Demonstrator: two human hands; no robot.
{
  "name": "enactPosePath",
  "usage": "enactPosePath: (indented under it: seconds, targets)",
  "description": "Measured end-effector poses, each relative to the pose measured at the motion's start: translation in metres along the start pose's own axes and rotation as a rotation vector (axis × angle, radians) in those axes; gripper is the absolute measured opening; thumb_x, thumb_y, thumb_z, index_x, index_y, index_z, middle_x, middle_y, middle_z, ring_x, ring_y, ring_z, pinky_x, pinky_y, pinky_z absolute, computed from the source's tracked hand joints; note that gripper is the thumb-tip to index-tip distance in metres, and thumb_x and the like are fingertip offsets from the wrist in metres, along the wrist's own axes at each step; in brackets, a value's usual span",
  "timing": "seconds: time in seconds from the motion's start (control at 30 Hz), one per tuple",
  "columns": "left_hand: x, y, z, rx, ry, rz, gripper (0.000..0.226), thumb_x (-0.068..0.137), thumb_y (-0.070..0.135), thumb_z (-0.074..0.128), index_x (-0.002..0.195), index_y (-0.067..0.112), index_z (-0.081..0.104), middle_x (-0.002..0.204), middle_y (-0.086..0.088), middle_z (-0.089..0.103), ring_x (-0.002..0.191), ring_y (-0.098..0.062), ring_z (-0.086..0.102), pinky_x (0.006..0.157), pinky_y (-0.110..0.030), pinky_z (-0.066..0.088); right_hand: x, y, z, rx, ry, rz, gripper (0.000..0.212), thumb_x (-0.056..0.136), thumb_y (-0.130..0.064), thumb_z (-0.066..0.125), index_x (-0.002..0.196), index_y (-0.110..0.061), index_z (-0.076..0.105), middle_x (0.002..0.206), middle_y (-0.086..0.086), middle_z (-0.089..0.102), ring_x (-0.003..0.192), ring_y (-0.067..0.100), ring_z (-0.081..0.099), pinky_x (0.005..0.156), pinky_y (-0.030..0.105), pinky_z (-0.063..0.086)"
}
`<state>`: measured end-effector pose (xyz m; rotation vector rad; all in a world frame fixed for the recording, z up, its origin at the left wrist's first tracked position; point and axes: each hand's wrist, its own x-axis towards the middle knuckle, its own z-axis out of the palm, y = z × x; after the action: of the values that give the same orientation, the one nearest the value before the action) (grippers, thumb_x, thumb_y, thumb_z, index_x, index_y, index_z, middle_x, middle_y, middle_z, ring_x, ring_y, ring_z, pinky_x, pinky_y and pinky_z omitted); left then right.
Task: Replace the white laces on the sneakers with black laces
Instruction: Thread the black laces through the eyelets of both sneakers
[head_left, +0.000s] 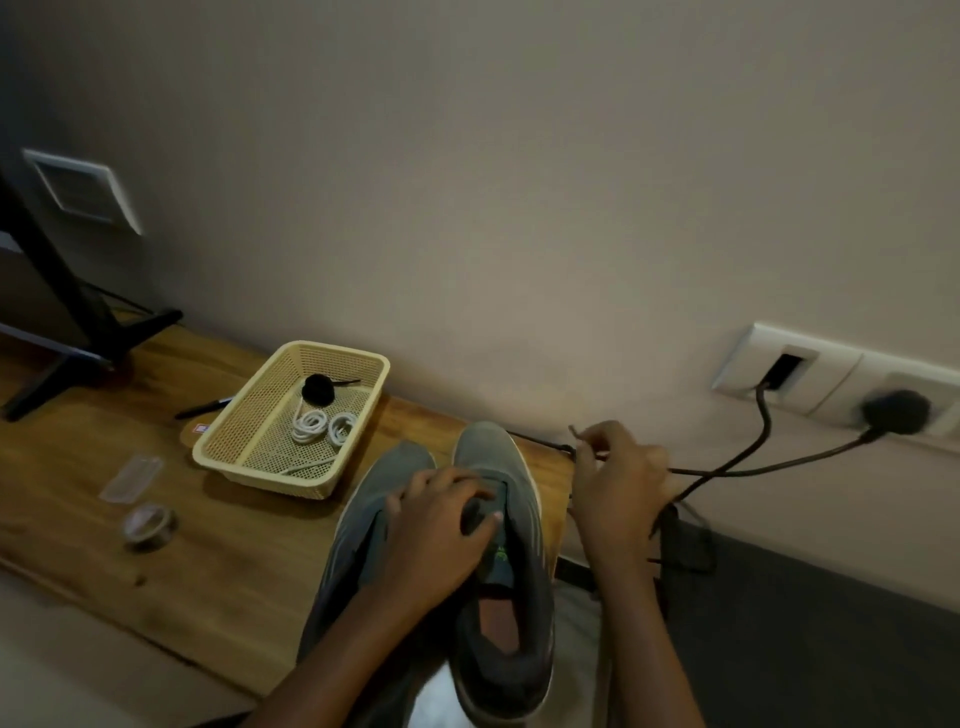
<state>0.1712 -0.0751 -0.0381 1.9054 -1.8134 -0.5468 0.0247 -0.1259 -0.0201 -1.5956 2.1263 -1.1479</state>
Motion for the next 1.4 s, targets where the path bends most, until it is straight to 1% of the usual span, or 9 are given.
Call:
enactPosePath:
  seconds: [0.1,0.2,0.3,0.47,0.63,0.8,1.0,1.1,1.4]
  targets:
    - [0.003,-0.003,0.001,0.069,-0.064,-0.033,0.03,0.093,0.039,0.051,0.123,0.038,0.055,0.145,0.018,0.031,0.138,-0.01,0.014,0.11,-0.042,0.015,-0.003,0.007,0.009,-0.057,-0.267,-0.054,0.006,0.089,-0.018,0.06,0.087,-0.021,0.065,0.085,-0.002,0.061,0.098,0.024,0.052,0.088,0.035,0.038]
    - [0.006,-0.003,0.001,0.09,-0.116,-0.075,0.034,0.093,0.028,0.05,0.125,0.036,0.055,0.151,0.015,0.024,0.141,-0.015,0.009,0.111,-0.044,0.014,-0.004,0.011,0.016,-0.068,-0.325,-0.045,0.008,0.085,-0.017,0.062,0.082,-0.022,0.068,0.084,-0.001,0.068,0.097,0.024,0.057,0.09,0.039,0.043]
    - [0.019,0.002,0.004,0.128,-0.116,-0.107,0.034,0.091,0.025,0.05,0.122,0.033,0.058,0.152,0.01,0.024,0.141,-0.019,0.009,0.112,-0.046,0.014,0.0,0.017,0.021,-0.027,-0.342,-0.048,0.014,0.084,-0.015,0.063,0.074,-0.025,0.066,0.077,-0.004,0.066,0.092,0.024,0.059,0.087,0.042,0.046]
    - [0.037,0.009,0.018,0.203,-0.187,-0.111,0.031,0.089,0.03,0.056,0.12,0.035,0.059,0.156,0.004,0.012,0.144,-0.027,-0.001,0.113,-0.051,0.008,0.006,0.026,0.031,-0.106,-0.38,-0.106,0.018,0.088,-0.016,0.058,0.073,-0.026,0.061,0.083,-0.007,0.062,0.1,0.019,0.05,0.09,0.037,0.04]
    - [0.041,0.002,0.018,0.082,-0.285,-0.191,0.06,0.086,0.002,0.05,0.131,0.041,0.05,0.159,0.006,-0.006,0.144,-0.03,-0.015,0.114,-0.055,0.003,0.013,0.029,0.037,-0.125,-0.478,-0.179,0.013,0.092,-0.017,0.055,0.086,-0.022,0.066,0.097,-0.004,0.064,0.104,0.017,0.04,0.084,0.031,0.028]
    - [0.041,0.001,0.018,0.044,-0.313,-0.199,0.066,0.084,-0.005,0.044,0.134,0.039,0.047,0.159,0.007,-0.015,0.144,-0.029,-0.021,0.115,-0.051,-0.004,0.008,0.021,0.042,-0.233,-0.497,-0.281,0.014,0.093,-0.02,0.052,0.091,-0.02,0.065,0.102,0.0,0.063,0.109,0.022,0.039,0.078,0.03,0.022]
    - [0.041,0.0,0.019,0.023,-0.315,-0.197,0.067,0.084,-0.005,0.042,0.134,0.039,0.047,0.159,0.007,-0.014,0.144,-0.029,-0.02,0.114,-0.052,-0.006,0.008,0.021,0.042,-0.335,-0.479,-0.328,0.018,0.095,-0.022,0.048,0.096,-0.019,0.065,0.103,0.001,0.064,0.109,0.023,0.038,0.08,0.032,0.025]
    - [0.041,0.0,0.019,0.023,-0.315,-0.194,0.066,0.084,-0.005,0.043,0.134,0.038,0.047,0.159,0.008,-0.014,0.144,-0.029,-0.019,0.114,-0.052,-0.006,0.007,0.021,0.043,-0.332,-0.479,-0.336,0.018,0.095,-0.02,0.046,0.095,-0.017,0.064,0.103,0.002,0.063,0.109,0.023,0.038,0.083,0.032,0.028]
    - [0.042,-0.005,0.022,0.022,-0.308,-0.174,0.063,0.084,-0.003,0.045,0.132,0.038,0.047,0.159,0.008,-0.014,0.144,-0.027,-0.017,0.114,-0.052,-0.006,0.001,0.024,0.05,-0.296,-0.395,-0.428,0.022,0.092,-0.009,0.044,0.09,-0.009,0.066,0.098,0.009,0.063,0.1,0.026,0.041,0.073,0.03,0.024]
